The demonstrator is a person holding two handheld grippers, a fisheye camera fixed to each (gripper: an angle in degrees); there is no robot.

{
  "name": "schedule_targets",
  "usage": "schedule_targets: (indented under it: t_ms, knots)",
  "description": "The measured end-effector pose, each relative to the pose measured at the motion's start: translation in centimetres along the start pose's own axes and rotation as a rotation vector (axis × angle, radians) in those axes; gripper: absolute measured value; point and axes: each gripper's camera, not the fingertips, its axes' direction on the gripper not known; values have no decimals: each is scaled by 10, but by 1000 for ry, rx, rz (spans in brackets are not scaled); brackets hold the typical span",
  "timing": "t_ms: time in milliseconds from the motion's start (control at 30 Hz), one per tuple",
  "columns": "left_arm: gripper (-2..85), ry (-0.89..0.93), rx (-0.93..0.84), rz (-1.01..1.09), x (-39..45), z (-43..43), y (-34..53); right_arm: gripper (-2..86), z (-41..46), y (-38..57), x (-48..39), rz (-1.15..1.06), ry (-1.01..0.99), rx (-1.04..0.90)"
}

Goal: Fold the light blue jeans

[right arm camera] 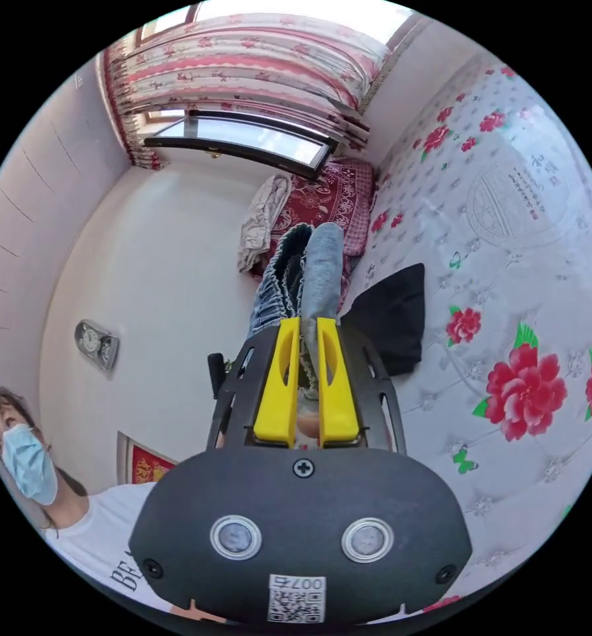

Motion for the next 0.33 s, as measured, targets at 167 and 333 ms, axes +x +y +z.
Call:
schedule_targets:
  t_ms: [167,333]
  knots:
    - [100,-150,-145,21,20,65,84,39,27,75,49,-4,210,-116]
    - [98,-256,-416,98,101,144,213,53,-61,176,99,35,598,-85]
